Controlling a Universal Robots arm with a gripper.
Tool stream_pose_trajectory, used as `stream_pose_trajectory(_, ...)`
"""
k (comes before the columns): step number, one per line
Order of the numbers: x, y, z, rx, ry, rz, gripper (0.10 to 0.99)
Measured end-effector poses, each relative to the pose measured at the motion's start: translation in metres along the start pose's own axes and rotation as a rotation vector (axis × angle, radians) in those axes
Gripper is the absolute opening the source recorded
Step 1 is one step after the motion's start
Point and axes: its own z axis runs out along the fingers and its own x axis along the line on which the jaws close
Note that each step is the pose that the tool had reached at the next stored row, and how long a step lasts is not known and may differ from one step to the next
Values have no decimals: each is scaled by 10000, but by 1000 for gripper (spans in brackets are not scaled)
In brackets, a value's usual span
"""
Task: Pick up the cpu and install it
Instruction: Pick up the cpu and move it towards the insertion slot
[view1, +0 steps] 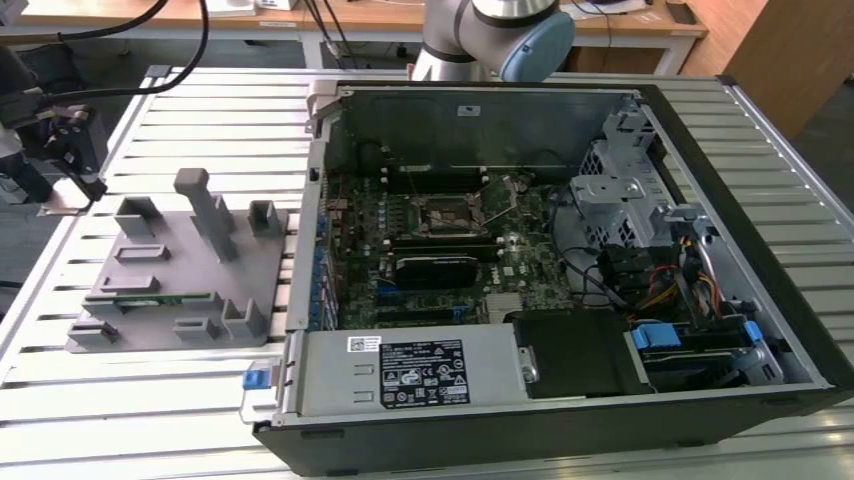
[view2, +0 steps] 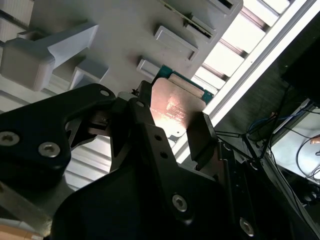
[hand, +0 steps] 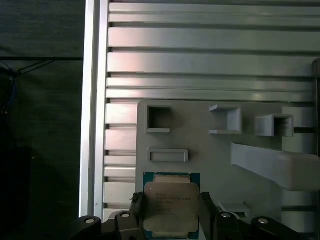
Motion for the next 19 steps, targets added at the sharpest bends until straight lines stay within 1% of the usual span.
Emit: stream_pose_trajectory(19, 0, 6, -137, 0, 0, 0, 529)
